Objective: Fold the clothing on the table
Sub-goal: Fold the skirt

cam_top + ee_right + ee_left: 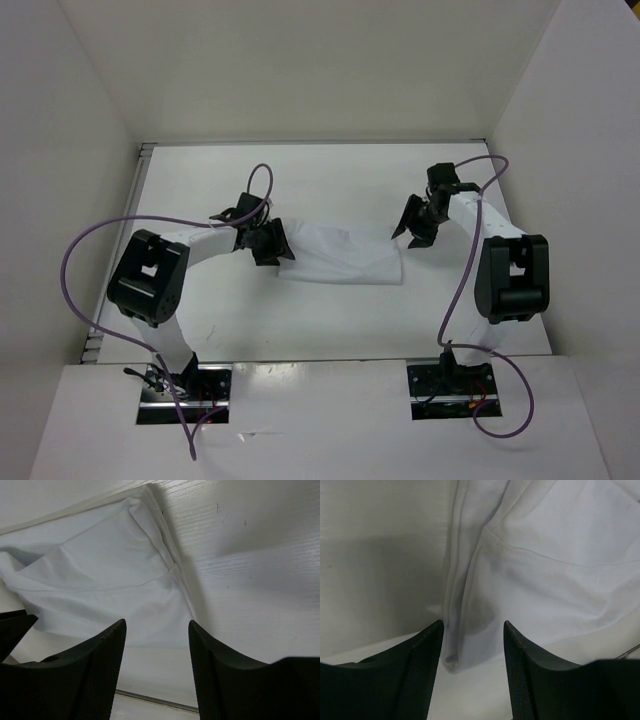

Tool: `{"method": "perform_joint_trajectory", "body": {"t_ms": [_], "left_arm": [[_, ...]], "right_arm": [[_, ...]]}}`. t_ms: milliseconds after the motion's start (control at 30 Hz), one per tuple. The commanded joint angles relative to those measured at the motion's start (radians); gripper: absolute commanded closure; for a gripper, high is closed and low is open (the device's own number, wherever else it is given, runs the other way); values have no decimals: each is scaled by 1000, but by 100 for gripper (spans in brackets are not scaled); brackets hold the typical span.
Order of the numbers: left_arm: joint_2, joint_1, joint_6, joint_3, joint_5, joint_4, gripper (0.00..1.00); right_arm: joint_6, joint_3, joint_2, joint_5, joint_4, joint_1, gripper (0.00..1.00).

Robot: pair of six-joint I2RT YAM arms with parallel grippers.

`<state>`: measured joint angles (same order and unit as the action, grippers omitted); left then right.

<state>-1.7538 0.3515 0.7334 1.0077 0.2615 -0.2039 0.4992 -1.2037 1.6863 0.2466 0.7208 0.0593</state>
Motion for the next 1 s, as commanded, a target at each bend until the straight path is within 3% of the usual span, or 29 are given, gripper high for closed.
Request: {"method": "perform_joint_trajectory", "body": {"t_ms": [0,133,300,367,433,633,967], "left_arm": [[-25,15,-20,-4,-1,17,41],[-62,49,-20,-4,-71,-47,55],[-125,96,-20,-15,-84,-57,100],[-125,96,-20,-15,-68,-57,100],[-112,96,-20,-15,-68,-57,100],[-41,96,-20,-4,-68,-78,100],[8,96,-20,5,-48,-89,100]], "right_arm": [[-16,-3,-11,-13,8,11,41],[-7,-25,-34,9,26,11,41],[-7,-43,-83,89,40,56,41],[-17,-63,-83,138,40,95,41],[-31,-63,-60,180,31,174,50],[-2,-82,110,227,-27,367,100],[-2,-92,247,195,-37,404,100]]}}
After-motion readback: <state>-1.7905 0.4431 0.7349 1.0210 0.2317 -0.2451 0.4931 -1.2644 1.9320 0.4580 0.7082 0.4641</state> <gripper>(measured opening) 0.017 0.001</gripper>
